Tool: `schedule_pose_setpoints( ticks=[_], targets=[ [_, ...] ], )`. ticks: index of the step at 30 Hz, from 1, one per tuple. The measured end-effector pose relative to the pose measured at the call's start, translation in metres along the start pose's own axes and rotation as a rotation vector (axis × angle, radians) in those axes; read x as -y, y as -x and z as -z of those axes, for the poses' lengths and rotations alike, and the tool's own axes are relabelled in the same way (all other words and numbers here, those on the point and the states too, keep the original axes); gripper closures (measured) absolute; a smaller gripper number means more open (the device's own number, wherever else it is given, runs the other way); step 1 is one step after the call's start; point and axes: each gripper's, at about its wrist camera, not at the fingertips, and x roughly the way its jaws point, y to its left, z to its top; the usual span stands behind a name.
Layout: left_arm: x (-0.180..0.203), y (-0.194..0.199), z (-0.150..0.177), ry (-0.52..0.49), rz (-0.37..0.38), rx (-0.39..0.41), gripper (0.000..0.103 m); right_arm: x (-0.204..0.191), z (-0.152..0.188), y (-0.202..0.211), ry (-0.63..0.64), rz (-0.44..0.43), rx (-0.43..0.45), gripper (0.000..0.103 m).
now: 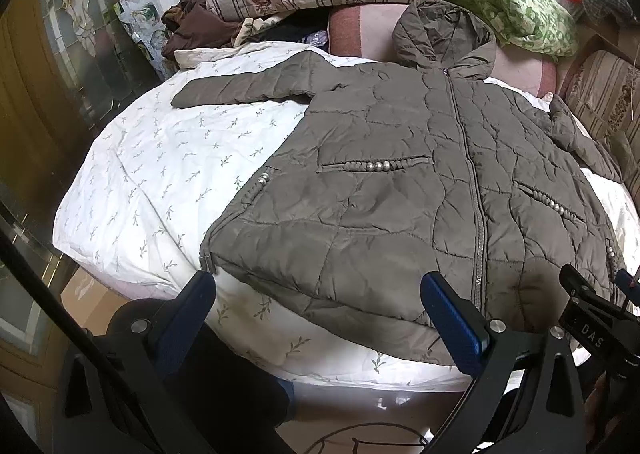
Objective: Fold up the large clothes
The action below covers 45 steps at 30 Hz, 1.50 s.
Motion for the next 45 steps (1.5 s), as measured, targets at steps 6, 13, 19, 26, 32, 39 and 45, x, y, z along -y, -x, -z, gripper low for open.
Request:
schedule_pose_setpoints(
  ticks=[6, 13, 19, 26, 32, 39, 45],
  targets=[
    [-0.003, -0.004, 0.0, 0.014, 0.0, -0.015, 0.001, -0.002, 0.0, -0.001, 0.004, -0.004, -0.004, 0.004],
    [-0.005, -0.011, 0.001, 0.018, -0.006, -0.035, 0.001, -0.004, 0.002, -0.001, 0.011, -0.006, -0.005, 0.004],
    [-0.013, -0.019, 0.0, 0.033, -0.029, -0.052, 0.001, -0.004, 0.003, -0.003, 0.01, -0.01, -0.008, 0.004],
    [-0.022, -0.026, -0.003, 0.043, -0.036, -0.063, 0.001, -0.006, 0.004, -0.006, 0.017, -0.016, -0.016, 0.004],
    [-0.072, -0.028, -0.036, 0.09, -0.115, 0.04, 0.001, 0.0, 0.001, 0.002, -0.01, -0.023, 0.028, 0.004],
    [-0.129, -0.093, -0.063, 0.177, -0.015, -0.077, 0.001, 0.01, -0.004, 0.005, -0.064, -0.021, 0.045, 0.004],
    [-0.123, -0.155, -0.059, 0.121, 0.095, -0.209, 0.006, 0.014, -0.006, 0.008, -0.078, 0.003, 0.052, 0.004]
  ],
)
